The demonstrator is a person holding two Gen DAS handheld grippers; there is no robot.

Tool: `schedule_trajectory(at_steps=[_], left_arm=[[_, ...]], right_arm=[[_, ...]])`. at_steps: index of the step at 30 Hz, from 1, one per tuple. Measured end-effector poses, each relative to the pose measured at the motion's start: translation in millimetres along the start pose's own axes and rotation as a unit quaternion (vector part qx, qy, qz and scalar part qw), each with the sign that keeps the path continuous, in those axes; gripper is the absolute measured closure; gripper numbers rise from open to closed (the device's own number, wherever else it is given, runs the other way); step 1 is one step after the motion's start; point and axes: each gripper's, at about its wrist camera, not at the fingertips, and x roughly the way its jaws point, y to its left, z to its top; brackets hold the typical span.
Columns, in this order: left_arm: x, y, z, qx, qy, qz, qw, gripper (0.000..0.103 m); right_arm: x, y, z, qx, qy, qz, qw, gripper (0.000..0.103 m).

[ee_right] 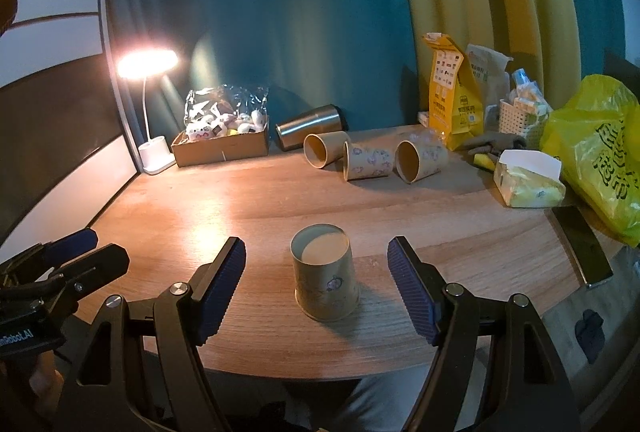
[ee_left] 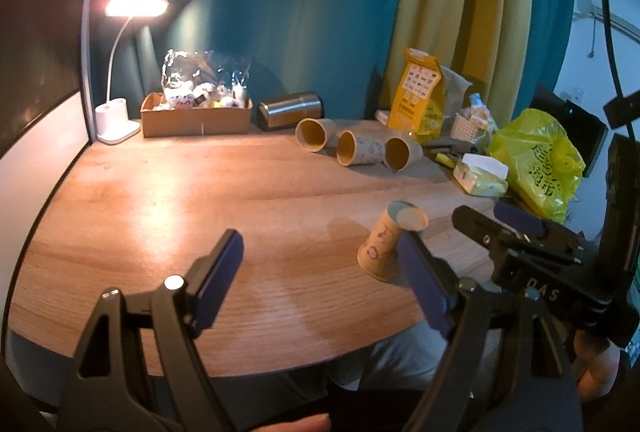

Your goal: Flip cup upside down

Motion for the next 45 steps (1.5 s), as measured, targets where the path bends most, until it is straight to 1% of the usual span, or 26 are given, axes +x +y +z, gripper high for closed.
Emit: schedule_trajectory(at_steps=[8, 23, 38, 45], left_arm=[[0.7, -0.4, 1.5, 0.002, 0.001, -0.001, 1.0000, 0.022], [4.3, 4.1, 1.8, -0.001, 0.005, 0.010, 0.9999, 0.022], [4.2, 5.6, 2.5, -0.002, 0.007, 0.008, 0.9999, 0.022], [2.6, 6.6, 0.7, 0.001, 0.002, 0.008, 1.0000, 0.022]], right_arm=[[5.5, -1.0, -0.7, 0.003, 0.009, 0.001, 1.000, 0.026], [11.6, 0.6, -2.5, 0.004, 0.017, 0.004, 1.000, 0.026], [14.8, -1.0, -4.1, 0.007, 0.024, 0.009, 1.000, 0.026], [15.3, -1.3, -4.1, 0.007, 0.025, 0.010, 1.000, 0.026]])
